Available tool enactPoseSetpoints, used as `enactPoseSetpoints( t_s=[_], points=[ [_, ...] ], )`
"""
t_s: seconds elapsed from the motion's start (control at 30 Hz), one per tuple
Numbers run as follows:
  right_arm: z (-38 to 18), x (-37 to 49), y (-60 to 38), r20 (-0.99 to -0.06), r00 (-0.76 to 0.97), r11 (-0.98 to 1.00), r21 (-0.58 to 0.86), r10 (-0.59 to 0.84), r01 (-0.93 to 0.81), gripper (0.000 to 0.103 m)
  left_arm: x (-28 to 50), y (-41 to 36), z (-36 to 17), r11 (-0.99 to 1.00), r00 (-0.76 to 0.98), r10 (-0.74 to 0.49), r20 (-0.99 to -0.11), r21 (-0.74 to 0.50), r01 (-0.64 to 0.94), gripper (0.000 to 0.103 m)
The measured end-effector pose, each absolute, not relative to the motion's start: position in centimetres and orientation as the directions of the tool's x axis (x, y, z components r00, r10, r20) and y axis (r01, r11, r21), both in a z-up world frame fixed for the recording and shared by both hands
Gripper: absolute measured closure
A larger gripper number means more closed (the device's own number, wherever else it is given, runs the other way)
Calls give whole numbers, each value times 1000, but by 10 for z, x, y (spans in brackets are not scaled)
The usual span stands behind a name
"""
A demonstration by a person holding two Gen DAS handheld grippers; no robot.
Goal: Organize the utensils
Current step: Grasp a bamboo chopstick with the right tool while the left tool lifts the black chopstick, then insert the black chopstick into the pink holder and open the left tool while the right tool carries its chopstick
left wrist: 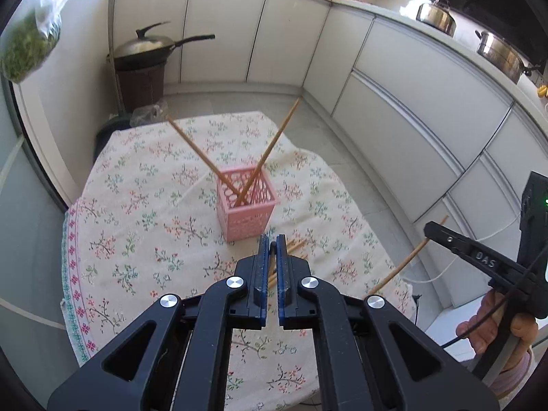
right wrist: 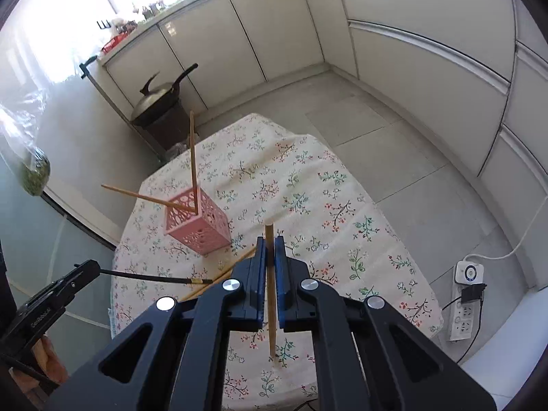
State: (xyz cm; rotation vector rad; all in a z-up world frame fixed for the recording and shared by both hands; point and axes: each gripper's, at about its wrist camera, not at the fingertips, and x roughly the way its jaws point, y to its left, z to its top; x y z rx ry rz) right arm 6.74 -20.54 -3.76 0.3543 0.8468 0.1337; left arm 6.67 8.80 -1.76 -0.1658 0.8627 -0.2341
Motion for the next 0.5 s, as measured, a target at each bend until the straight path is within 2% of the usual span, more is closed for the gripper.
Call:
enactPoseSetpoints(
  t_s=[0.33, 0.5],
  points=[
    [32, 89, -217, -597, 740, 893, 451, 310, -11, 98, 90, 99, 42, 965, 742, -233, -629, -242, 99, 100],
    [58, 105, -206, -560, 763, 891, 451, 322, -45, 98, 111, 98, 71, 971, 791, -200, -579, -228, 78, 100]
  ],
)
